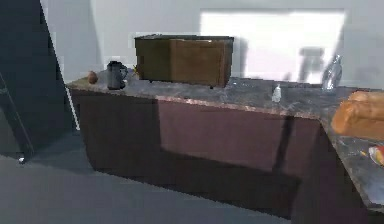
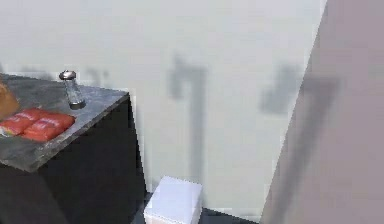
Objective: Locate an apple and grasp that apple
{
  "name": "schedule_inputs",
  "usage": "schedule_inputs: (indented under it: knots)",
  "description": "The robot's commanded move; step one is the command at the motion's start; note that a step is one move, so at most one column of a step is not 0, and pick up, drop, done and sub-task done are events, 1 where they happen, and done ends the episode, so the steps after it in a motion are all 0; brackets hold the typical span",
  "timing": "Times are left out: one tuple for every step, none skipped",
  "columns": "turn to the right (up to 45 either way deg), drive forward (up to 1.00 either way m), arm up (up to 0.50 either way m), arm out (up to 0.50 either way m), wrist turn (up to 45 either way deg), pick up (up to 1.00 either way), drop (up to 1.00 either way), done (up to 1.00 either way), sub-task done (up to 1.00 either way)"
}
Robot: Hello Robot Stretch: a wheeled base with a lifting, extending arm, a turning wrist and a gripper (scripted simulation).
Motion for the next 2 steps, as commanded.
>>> schedule_inputs:
  knots:
    - [0.0, 0.50, 0.00, 0.00, 0.0, 0.00, 0.00, 0.00, 0.00]
    - [-30.0, 0.00, 0.00, 0.00, 0.0, 0.00, 0.00, 0.00, 0.00]
